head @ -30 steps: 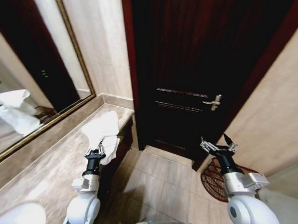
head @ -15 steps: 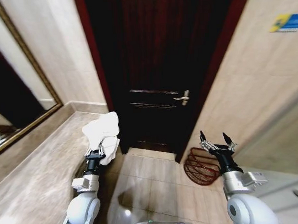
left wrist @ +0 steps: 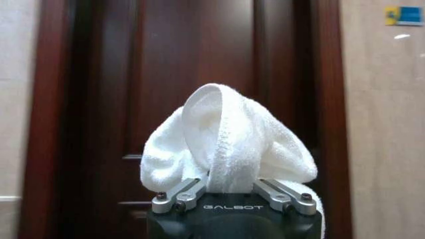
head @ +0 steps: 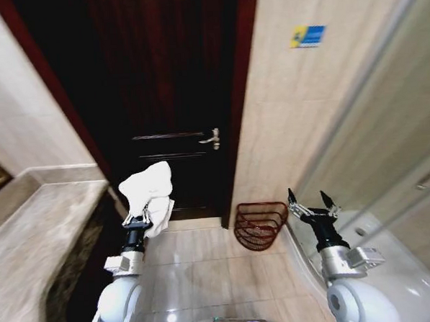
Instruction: Discard the used towel into the hamper.
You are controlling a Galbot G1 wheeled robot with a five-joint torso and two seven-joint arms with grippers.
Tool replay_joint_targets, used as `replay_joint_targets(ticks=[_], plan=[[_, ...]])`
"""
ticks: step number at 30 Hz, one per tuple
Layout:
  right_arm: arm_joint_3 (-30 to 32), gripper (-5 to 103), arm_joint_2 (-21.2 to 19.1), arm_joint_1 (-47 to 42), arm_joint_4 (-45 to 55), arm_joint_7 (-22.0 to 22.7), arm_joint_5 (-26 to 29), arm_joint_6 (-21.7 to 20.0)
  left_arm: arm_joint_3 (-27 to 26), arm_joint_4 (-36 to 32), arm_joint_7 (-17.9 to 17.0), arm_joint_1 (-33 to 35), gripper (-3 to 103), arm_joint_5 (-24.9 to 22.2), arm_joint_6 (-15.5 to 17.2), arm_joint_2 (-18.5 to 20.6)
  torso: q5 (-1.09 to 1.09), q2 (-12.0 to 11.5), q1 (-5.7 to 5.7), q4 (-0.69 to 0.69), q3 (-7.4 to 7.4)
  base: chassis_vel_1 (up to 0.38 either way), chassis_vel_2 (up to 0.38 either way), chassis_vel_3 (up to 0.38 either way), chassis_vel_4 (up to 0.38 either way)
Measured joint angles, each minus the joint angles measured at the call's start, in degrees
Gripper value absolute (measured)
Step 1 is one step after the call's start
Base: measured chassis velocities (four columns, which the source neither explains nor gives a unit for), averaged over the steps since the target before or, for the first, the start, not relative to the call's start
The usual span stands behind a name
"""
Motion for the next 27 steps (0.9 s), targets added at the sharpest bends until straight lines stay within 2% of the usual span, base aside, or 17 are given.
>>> replay_joint_targets(ticks=[1,4,6,11,17,27], plan=[[0.0,100,0.0,-0.1,0.0,0.0,0.0,0.1,0.0,0.1,-0.1,0.0,7,0.1,0.0,-0.2,0.05,0.0,0.0,0.0,0.0,-0.161,-0.171,-0.064,-0.074],[0.0,100,0.0,-0.3,-0.1,0.0,0.0,1.0,0.1,0.3,-0.4,0.1,7,0.1,0.0,-0.5,0.0,0.0,-0.01,-0.01,-0.01,-0.197,-0.209,-0.066,-0.072],[0.0,100,0.0,-0.3,-0.4,0.2,0.0,2.0,0.1,0.3,-0.5,0.1,7,0.0,0.0,-0.7,0.07,0.0,-0.01,-0.01,-0.01,-0.142,-0.184,-0.085,-0.087],[-0.3,100,0.2,0.3,-0.4,1.6,0.0,2.8,0.1,0.3,-0.1,0.3,7,-0.9,-0.5,-0.8,0.02,-0.4,-0.2,-0.01,-0.23,-0.137,-0.102,-0.088,-0.08],[-0.3,100,0.6,0.5,-0.4,2.4,0.0,2.8,-0.3,1.6,1.7,0.5,7,-2.0,-2.5,-0.8,0.02,-2.7,-1.27,0.03,-1.47,-0.005,-0.009,-0.007,-0.006],[-0.2,100,1.0,0.1,-0.4,3.3,-0.3,2.6,-0.6,2.9,2.6,0.5,7,-2.0,-3.5,-1.3,0.03,-6.4,-2.96,0.0,-3.44,0.0,0.0,0.0,0.0]])
